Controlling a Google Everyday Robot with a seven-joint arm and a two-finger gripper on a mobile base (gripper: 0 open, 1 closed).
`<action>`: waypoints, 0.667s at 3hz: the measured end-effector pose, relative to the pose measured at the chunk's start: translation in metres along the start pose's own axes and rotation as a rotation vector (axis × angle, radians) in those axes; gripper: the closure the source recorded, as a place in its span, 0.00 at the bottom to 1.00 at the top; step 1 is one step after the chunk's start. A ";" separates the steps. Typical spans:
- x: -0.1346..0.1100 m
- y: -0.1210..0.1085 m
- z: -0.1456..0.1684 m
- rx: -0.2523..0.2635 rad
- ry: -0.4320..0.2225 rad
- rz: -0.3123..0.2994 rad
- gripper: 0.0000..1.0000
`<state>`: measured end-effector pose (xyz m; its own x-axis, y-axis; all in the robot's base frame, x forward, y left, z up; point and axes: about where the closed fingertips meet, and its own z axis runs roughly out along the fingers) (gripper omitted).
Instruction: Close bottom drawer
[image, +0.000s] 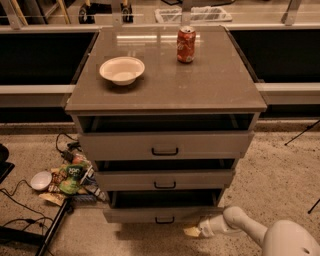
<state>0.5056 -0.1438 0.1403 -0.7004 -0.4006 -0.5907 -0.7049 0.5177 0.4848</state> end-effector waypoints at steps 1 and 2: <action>-0.025 -0.004 0.001 -0.009 0.001 -0.031 1.00; -0.055 -0.009 0.000 -0.020 -0.014 -0.072 1.00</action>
Offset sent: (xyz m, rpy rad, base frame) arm 0.0938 0.0212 0.0588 0.0336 -0.1268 0.0825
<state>0.5500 -0.1267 0.1683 -0.6462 -0.4252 -0.6337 -0.7557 0.4725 0.4536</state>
